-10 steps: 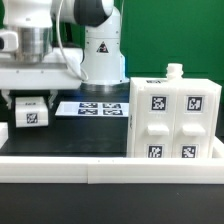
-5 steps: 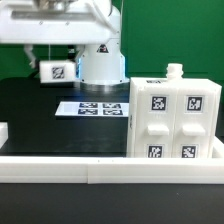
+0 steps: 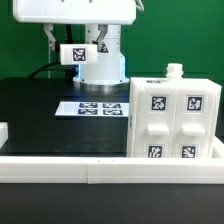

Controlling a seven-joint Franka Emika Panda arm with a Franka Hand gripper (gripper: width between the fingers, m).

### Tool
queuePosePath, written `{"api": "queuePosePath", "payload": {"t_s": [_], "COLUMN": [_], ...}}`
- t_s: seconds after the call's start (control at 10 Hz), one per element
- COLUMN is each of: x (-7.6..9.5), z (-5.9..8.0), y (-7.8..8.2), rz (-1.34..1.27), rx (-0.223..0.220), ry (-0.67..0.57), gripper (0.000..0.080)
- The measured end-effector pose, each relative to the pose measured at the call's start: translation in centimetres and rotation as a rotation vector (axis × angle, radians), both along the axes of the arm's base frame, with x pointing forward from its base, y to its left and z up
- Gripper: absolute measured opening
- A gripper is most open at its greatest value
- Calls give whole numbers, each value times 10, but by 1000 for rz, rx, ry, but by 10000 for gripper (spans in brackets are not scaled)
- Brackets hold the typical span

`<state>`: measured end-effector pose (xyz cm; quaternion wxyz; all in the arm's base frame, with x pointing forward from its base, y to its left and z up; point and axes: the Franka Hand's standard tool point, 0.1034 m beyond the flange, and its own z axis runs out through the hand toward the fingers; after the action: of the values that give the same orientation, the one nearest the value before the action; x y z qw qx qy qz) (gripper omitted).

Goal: Assemble cabinet

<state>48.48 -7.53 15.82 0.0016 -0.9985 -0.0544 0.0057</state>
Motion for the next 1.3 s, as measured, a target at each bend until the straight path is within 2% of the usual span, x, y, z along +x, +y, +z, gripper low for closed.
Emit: {"api": "queuePosePath", "payload": {"t_s": [0.2, 0.3, 0.4, 0.5, 0.7, 0.9, 1.0, 1.3], "x": [0, 1, 10, 25, 55, 73, 68, 67], "z": [-1, -2, 5, 15, 30, 33, 28, 26], "y": [1, 10, 28, 49, 82, 104, 102, 101], "rz": [1, 8, -32, -49, -107, -138, -136, -137], "rx": [0, 0, -4, -4, -8, -11, -11, -12], "ry": [2, 4, 11, 4, 2, -14, -18, -14], "gripper": [560, 560, 560, 560, 560, 560, 560, 560]}}
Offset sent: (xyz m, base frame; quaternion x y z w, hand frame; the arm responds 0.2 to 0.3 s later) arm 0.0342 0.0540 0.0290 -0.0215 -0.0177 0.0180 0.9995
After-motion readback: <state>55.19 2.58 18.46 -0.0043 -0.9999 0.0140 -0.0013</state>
